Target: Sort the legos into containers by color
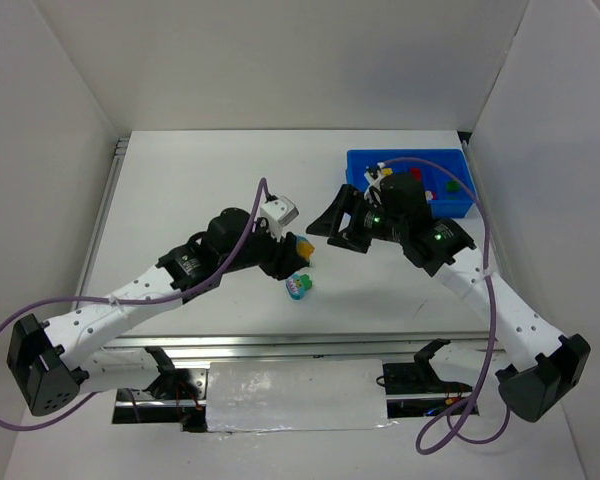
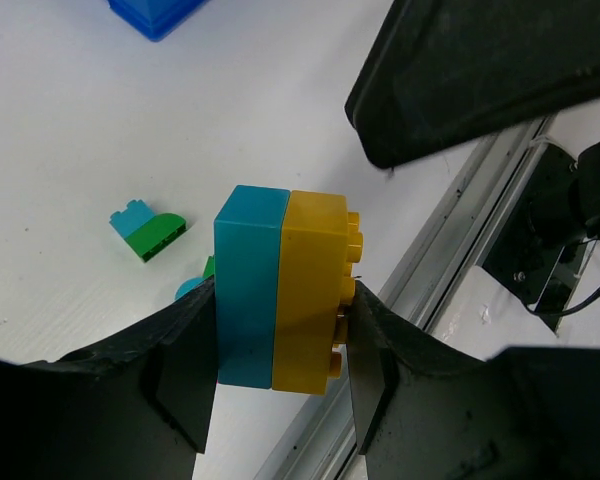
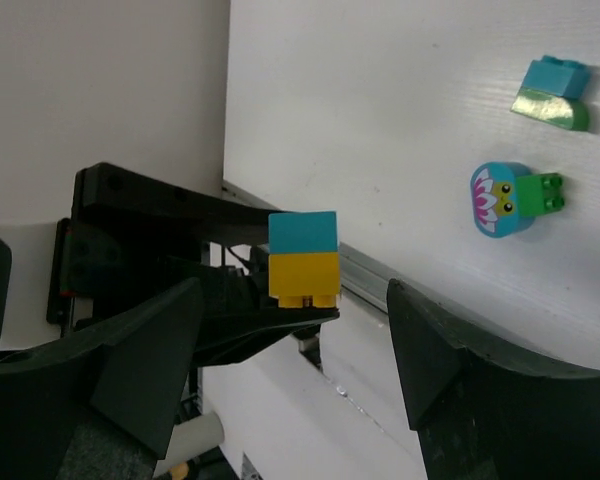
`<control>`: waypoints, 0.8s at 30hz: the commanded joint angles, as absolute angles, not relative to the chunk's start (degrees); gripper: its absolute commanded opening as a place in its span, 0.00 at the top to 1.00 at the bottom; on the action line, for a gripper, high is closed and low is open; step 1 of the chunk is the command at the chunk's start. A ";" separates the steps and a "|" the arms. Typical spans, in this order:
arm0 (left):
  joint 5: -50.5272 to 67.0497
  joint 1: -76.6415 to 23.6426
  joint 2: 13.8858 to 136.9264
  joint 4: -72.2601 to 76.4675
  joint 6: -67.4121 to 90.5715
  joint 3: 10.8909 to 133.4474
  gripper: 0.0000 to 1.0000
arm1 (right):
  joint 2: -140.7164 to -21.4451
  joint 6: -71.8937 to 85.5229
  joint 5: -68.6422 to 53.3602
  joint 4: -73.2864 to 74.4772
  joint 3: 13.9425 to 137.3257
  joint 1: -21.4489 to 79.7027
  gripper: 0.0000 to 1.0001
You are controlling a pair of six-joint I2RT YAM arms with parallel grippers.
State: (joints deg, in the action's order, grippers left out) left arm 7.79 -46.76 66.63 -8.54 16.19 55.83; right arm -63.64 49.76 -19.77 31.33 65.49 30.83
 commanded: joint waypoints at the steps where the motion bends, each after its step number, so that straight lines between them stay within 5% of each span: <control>1: 10.54 -46.93 66.00 -7.03 13.62 57.04 1.00 | -64.15 49.49 -22.14 29.62 67.32 32.96 0.18; 10: 11.60 -46.93 65.13 -6.77 13.80 57.31 1.00 | -68.73 45.62 -20.13 32.43 68.29 39.19 0.18; 13: 11.43 -46.93 64.25 -6.51 14.15 56.95 1.00 | -68.82 46.05 -20.39 30.77 67.33 39.73 0.41; 15: 11.42 -46.93 63.72 -6.59 14.15 56.60 1.00 | -68.38 46.67 -19.95 29.80 66.71 39.90 0.64; 17: 11.51 -46.93 62.94 -6.16 14.41 55.99 0.95 | -67.68 46.50 -19.34 28.39 66.18 39.82 0.74; 18: 11.51 -46.93 62.58 -5.98 14.59 55.81 0.87 | -67.41 46.23 -19.25 27.87 66.01 39.81 0.78; 20: 10.81 -46.93 61.53 -5.63 15.11 55.11 0.75 | -66.71 45.88 -19.07 25.58 64.87 39.82 1.00; 24: 8.79 -46.93 59.68 -5.01 16.08 54.41 0.27 | -64.00 44.74 -20.91 16.56 59.78 39.38 1.00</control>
State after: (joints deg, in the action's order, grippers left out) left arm 8.99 -46.72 62.59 -9.28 15.14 54.28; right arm -67.20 46.59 -19.94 25.96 62.87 39.51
